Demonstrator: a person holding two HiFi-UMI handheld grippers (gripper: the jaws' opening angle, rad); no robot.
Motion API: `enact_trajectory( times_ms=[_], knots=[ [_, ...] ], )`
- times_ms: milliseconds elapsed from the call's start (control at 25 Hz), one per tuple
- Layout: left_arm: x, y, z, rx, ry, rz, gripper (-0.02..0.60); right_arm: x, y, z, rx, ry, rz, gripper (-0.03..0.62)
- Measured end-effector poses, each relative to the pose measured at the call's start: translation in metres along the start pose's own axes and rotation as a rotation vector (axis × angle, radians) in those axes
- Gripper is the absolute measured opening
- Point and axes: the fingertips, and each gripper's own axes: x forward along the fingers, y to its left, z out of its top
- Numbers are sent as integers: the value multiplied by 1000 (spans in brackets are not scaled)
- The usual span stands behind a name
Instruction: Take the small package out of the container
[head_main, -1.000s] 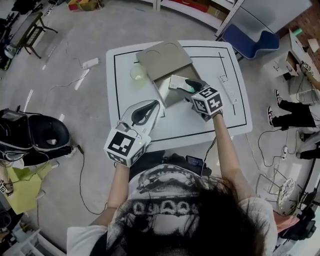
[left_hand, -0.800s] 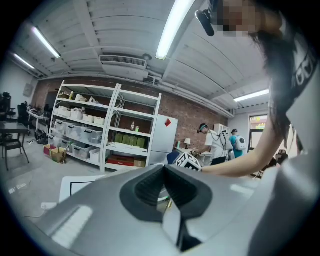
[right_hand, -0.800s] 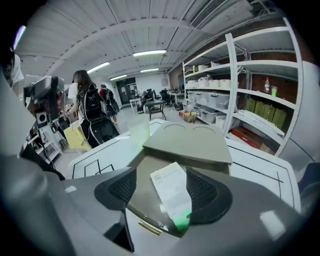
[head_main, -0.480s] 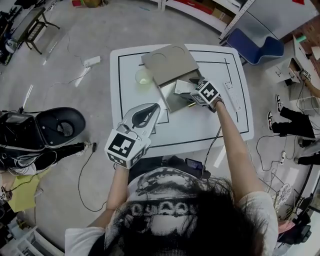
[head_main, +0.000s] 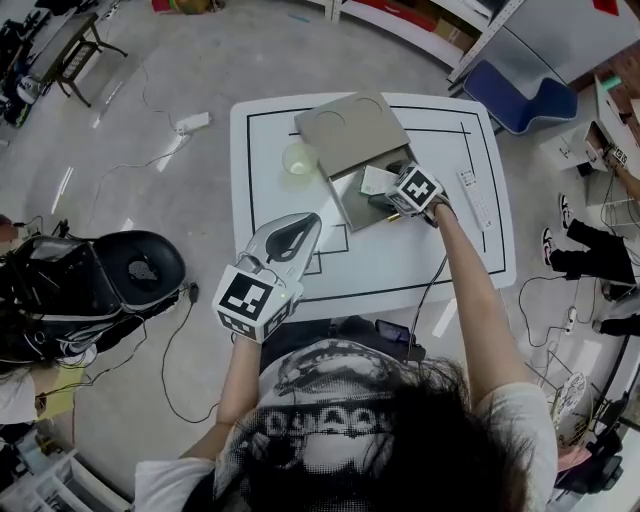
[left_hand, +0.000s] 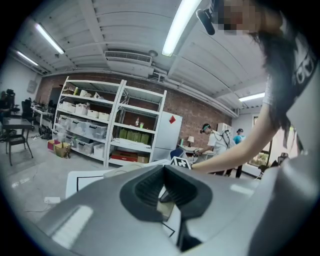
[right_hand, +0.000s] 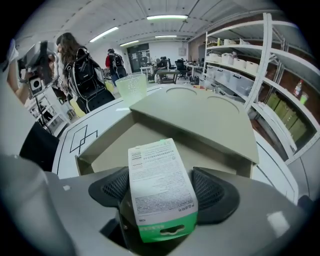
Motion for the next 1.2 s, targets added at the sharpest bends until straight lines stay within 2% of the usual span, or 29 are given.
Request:
enact_trajectory(
  times_ms=[280,520,920,1200],
  knots=[
    [-5,5,-2,-3,1,12,0,-3,7,1,-32,4,-12,390],
    [-6,4,0,0,6,2,0,-11,7,12,-78,-10,-60,383],
    [-9,-16,1,11,-5,-10,0,-62,25,34,18,-192,-125,374],
    [-8,-42,0,21,-6,-24,0,-104,44,32,43,-313,-174,373]
  ],
)
